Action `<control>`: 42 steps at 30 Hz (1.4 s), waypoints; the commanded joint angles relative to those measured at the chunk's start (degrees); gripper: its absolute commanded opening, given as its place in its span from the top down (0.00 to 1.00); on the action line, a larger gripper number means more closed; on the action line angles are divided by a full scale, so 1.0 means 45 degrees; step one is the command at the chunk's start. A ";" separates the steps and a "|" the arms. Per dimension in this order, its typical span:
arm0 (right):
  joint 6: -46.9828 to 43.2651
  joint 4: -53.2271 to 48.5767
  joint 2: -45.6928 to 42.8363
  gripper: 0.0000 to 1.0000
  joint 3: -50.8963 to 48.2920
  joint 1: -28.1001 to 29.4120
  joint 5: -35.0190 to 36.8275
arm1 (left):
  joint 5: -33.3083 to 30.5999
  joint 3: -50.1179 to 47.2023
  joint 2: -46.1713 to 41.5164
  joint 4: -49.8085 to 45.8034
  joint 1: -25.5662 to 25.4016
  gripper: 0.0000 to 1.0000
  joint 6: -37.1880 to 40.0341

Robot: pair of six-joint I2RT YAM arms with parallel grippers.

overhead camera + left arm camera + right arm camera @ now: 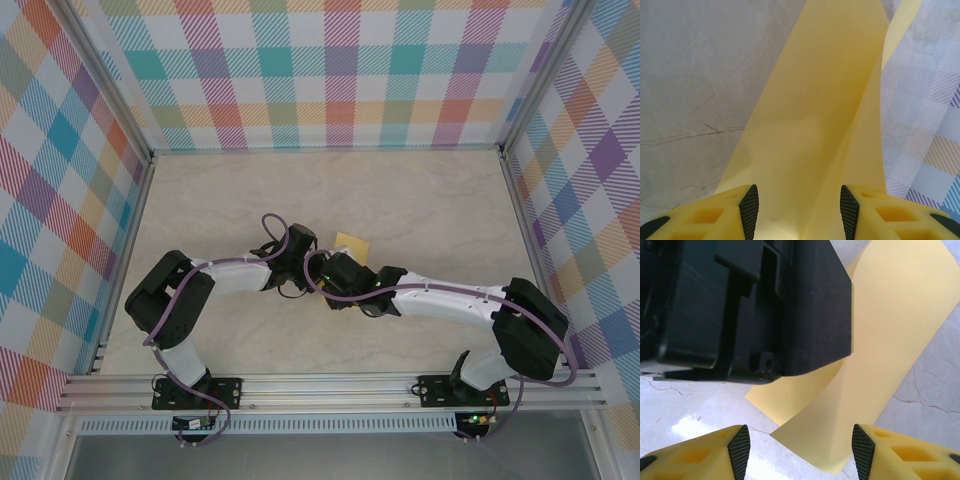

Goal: Fold a paper plane with a square sheet of paper (pick it up from the middle)
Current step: Fold the triangle a second time at the center of the table.

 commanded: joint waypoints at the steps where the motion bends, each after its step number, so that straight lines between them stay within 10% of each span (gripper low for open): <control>1: -0.0214 -0.0369 -0.0122 0.40 0.0093 0.0133 0.0160 | 0.0209 0.0283 0.0002 0.0067 0.0137 0.51 0.0131; 17: -0.0057 -0.0559 0.0394 0.45 0.0440 0.0430 0.1048 | 0.0295 0.0292 0.0000 0.0019 0.0142 0.51 0.0231; 34: 0.0127 -0.1029 -0.0050 0.87 0.0142 0.0411 0.1159 | 0.0191 0.0261 -0.0135 -0.0263 0.0191 0.51 0.0386; 42: -0.0110 -0.0602 -0.0350 0.92 0.0055 -0.0365 -0.0776 | -0.0148 0.0255 -0.0314 -0.0759 0.0195 0.50 0.0575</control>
